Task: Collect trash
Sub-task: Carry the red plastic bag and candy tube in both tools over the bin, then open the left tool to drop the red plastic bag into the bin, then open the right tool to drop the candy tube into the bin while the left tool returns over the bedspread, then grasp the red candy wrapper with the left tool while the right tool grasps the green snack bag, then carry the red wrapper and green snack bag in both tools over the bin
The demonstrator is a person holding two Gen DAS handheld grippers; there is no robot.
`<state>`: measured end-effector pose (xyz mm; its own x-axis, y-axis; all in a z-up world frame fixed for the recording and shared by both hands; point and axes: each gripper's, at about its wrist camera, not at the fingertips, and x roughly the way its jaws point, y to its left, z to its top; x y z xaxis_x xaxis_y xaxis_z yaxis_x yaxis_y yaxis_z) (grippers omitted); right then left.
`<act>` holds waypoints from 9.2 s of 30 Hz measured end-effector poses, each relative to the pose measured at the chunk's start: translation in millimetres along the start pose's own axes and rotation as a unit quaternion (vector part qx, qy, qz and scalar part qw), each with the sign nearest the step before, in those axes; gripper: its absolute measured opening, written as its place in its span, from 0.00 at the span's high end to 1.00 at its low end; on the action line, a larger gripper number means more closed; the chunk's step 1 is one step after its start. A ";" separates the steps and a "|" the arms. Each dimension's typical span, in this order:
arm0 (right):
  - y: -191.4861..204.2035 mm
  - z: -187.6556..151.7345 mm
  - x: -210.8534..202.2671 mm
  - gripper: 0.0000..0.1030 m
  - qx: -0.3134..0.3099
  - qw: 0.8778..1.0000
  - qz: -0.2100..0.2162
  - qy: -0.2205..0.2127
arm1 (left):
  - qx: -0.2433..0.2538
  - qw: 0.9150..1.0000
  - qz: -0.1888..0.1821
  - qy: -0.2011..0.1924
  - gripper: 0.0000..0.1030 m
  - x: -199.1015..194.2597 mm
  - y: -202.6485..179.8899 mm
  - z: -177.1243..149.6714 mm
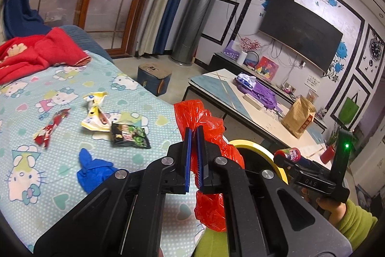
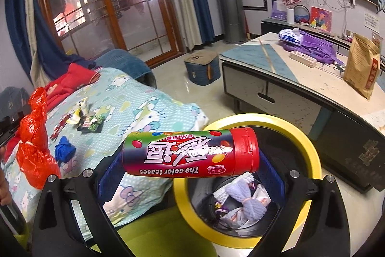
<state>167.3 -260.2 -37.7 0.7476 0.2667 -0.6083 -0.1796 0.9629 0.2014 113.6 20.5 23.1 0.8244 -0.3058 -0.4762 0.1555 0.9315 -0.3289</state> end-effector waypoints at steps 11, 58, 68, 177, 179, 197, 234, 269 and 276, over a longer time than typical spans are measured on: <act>-29.6 -7.0 1.4 0.09 0.024 0.999 -0.031 0.006 | 0.042 0.999 -0.021 0.007 0.99 23.4 -40.2 -0.3; -82.8 -46.9 52.0 0.06 0.065 0.987 -0.092 0.111 | 0.137 0.985 -0.033 0.101 0.57 185.9 -146.9 -23.7; -76.8 -45.0 46.8 0.06 0.058 0.990 -0.088 0.093 | 0.104 0.989 -0.033 0.100 0.44 172.0 -130.9 -20.7; 245.8 15.2 201.1 0.06 -0.144 0.975 0.059 0.160 | -0.053 0.971 0.214 0.097 0.11 36.5 232.0 9.4; 244.7 14.7 205.6 0.06 -0.139 0.976 0.053 0.160 | -0.043 0.971 0.210 0.104 0.15 45.5 229.5 9.8; 214.6 10.5 188.0 0.52 -0.104 0.986 0.061 0.117 | -0.074 0.972 0.188 0.116 0.88 57.1 238.7 -7.0; 120.4 14.0 86.1 0.63 -0.070 0.994 0.072 0.034 | -0.067 0.996 0.035 0.050 0.89 14.8 109.6 -9.6; -7.9 -2.8 38.1 0.63 -0.009 1.000 -0.008 0.029 | 0.062 0.989 -0.066 0.120 0.89 85.6 -38.8 -42.6; -32.9 -16.2 40.3 0.63 0.010 0.998 -0.021 0.053 | 0.081 0.984 -0.076 0.140 0.89 97.4 -58.7 -54.8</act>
<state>193.0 -280.5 -81.3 0.6823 0.2305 -0.6938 -0.1357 0.9724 0.1896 154.9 -74.7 -48.7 0.6069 -0.4653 -0.6443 0.3687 0.8830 -0.2904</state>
